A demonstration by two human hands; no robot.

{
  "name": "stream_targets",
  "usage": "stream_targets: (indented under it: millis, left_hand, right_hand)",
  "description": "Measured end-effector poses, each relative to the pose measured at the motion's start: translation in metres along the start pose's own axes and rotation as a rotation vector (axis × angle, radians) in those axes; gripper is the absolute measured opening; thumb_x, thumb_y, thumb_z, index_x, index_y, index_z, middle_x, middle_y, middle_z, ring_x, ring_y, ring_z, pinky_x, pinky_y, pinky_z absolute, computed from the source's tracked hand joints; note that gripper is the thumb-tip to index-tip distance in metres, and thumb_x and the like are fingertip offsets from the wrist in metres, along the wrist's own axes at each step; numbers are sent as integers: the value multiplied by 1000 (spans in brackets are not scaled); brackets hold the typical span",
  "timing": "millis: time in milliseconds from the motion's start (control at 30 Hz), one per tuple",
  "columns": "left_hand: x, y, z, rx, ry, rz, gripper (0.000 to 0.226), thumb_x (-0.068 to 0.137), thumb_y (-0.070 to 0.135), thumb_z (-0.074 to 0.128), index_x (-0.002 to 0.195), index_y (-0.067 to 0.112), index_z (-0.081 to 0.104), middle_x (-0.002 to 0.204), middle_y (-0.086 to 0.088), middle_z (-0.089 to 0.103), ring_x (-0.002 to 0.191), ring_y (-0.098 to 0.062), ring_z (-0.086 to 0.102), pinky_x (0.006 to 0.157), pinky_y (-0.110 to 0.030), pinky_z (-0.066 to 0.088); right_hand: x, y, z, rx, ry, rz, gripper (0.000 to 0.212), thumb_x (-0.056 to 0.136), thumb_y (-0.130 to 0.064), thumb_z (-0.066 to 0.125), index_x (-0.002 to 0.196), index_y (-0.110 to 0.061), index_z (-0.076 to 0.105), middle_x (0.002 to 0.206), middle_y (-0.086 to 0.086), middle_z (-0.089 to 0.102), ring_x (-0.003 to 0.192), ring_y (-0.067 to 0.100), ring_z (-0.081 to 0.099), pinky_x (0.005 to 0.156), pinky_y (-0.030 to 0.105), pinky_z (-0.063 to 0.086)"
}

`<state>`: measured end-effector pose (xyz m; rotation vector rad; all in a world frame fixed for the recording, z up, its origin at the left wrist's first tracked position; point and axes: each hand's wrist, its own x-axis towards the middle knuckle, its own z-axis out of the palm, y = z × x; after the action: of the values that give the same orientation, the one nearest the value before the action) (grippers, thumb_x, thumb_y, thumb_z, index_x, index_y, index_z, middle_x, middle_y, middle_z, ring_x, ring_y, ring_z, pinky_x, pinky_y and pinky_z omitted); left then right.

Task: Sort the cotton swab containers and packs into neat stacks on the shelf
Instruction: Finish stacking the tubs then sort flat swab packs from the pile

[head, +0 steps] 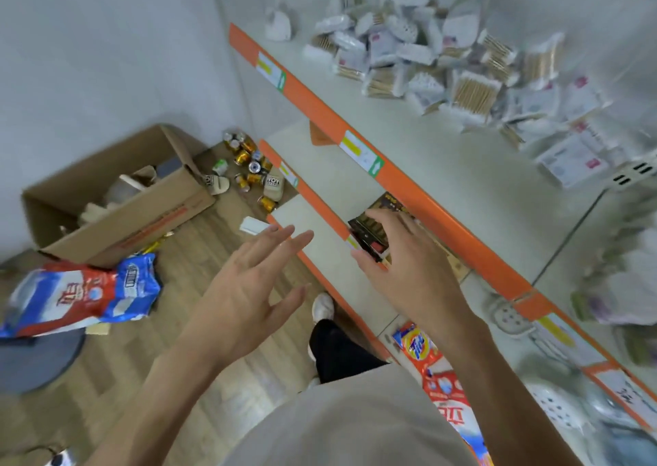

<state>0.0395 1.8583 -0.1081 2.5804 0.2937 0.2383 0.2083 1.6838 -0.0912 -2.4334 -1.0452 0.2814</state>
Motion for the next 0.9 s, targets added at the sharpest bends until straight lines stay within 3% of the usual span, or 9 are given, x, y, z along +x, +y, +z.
stream_targets:
  millis: [367, 633, 900]
  left_hand:
    - [141, -66, -32, 12, -36, 5, 60, 96, 53, 50, 151, 30, 40, 152, 5, 45, 148, -13, 31, 113, -44, 40]
    - [231, -109, -47, 29, 33, -27, 60, 96, 58, 45, 150, 32, 40, 150, 8, 46, 147, -12, 31, 116, -41, 36]
    - [306, -165, -69, -42, 64, -7, 56, 94, 48, 54, 145, 27, 46, 142, 6, 53, 140, -17, 43, 110, -44, 42]
  right_hand:
    - [154, 8, -5, 76, 18, 86, 46, 94, -43, 60, 135, -28, 46, 126, -5, 57, 114, 22, 57, 86, 39, 50]
    - [256, 7, -7, 44, -19, 50, 49, 97, -43, 56, 142, -31, 39, 139, -9, 51, 124, 13, 52, 95, 36, 45]
    - [316, -8, -2, 34, 46, 89, 50, 95, -37, 60, 141, -24, 47, 137, -6, 53, 124, 13, 51, 99, 40, 47]
